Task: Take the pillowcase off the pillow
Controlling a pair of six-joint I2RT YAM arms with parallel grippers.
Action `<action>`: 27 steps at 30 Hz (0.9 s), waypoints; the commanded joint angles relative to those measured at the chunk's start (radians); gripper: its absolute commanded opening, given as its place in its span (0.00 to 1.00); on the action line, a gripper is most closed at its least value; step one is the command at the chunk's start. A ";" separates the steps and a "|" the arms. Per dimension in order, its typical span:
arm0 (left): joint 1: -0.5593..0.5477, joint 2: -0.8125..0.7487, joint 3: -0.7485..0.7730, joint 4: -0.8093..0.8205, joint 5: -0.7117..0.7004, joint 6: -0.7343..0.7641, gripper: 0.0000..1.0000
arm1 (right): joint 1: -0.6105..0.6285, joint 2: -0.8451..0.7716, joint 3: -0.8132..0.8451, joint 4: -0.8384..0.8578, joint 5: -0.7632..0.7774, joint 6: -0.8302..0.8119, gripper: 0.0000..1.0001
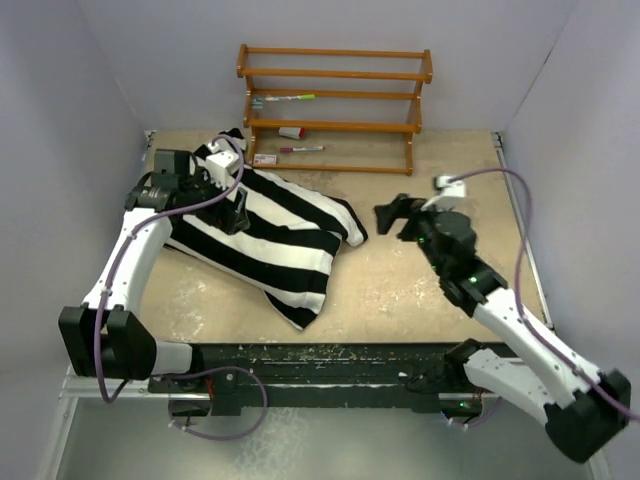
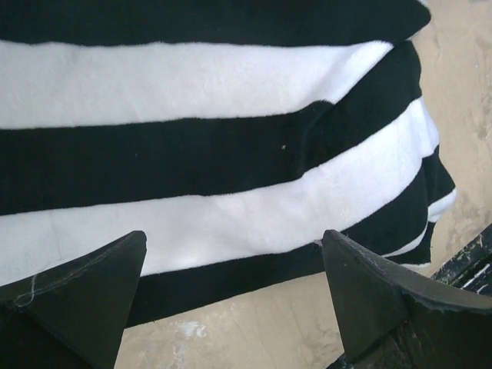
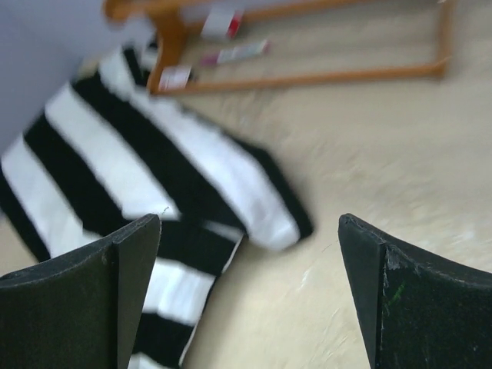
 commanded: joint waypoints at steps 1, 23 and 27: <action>0.005 0.030 0.001 -0.030 -0.014 0.030 0.99 | 0.151 0.146 0.031 0.026 -0.116 0.031 1.00; 0.041 -0.112 -0.073 -0.154 0.043 0.213 0.99 | 0.305 0.736 -0.122 0.586 -0.473 0.386 0.79; 0.041 -0.110 -0.042 -0.190 0.082 0.211 0.99 | 0.309 0.784 -0.134 0.573 -0.449 0.408 0.77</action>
